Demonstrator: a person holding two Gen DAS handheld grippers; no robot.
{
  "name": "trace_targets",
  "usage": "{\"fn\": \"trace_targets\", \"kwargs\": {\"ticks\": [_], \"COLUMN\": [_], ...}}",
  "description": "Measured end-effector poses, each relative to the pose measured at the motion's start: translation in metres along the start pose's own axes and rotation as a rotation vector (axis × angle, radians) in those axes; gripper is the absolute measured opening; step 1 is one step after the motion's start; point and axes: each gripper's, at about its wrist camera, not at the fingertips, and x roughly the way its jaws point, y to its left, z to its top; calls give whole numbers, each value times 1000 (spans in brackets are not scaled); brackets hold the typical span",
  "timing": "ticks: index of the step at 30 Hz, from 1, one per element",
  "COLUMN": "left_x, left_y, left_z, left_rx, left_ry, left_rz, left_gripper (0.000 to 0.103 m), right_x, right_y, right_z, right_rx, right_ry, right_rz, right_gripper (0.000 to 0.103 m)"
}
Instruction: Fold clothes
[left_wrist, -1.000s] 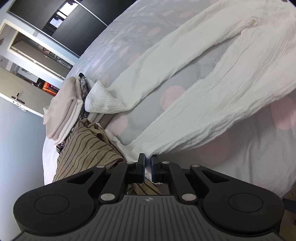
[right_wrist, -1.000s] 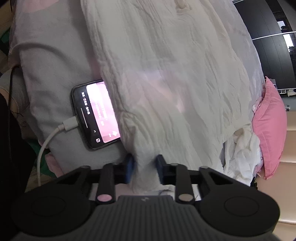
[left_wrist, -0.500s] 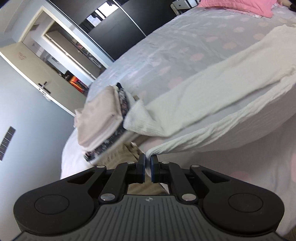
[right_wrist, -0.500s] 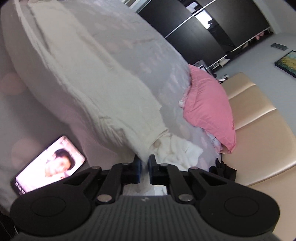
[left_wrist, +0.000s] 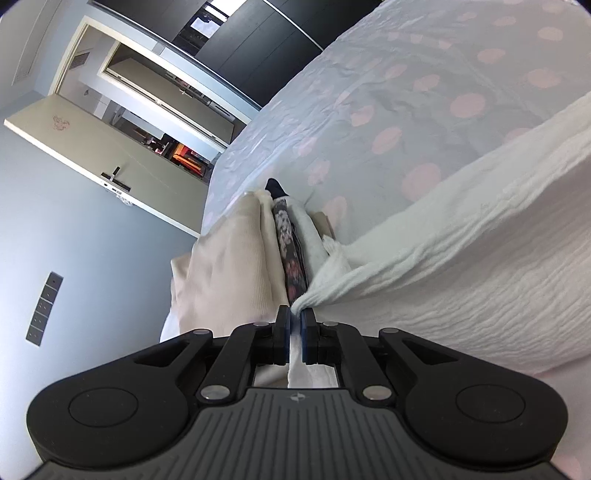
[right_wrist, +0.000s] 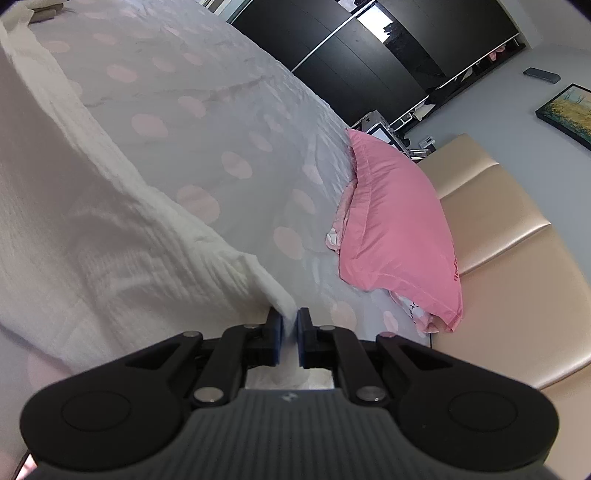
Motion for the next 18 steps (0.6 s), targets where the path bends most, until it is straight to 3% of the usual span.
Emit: {"fn": "trace_targets", "kwargs": {"ticks": [7,11,18], "left_x": [87,133,173], "left_y": [-36,-67,-89], "left_z": [52,62,68], "left_rx": [107,174,130], "left_ry": [69,122,143], "left_rz": [26,31,36], "left_gripper": [4,4,4], "right_x": [92,133,183], "right_y": [9,19,37], "right_z": [39,48,53], "right_rx": [-29,-24,3], "right_ry": [70,96,141], "right_rz": [11,21,25], "right_gripper": [9,9,9]}}
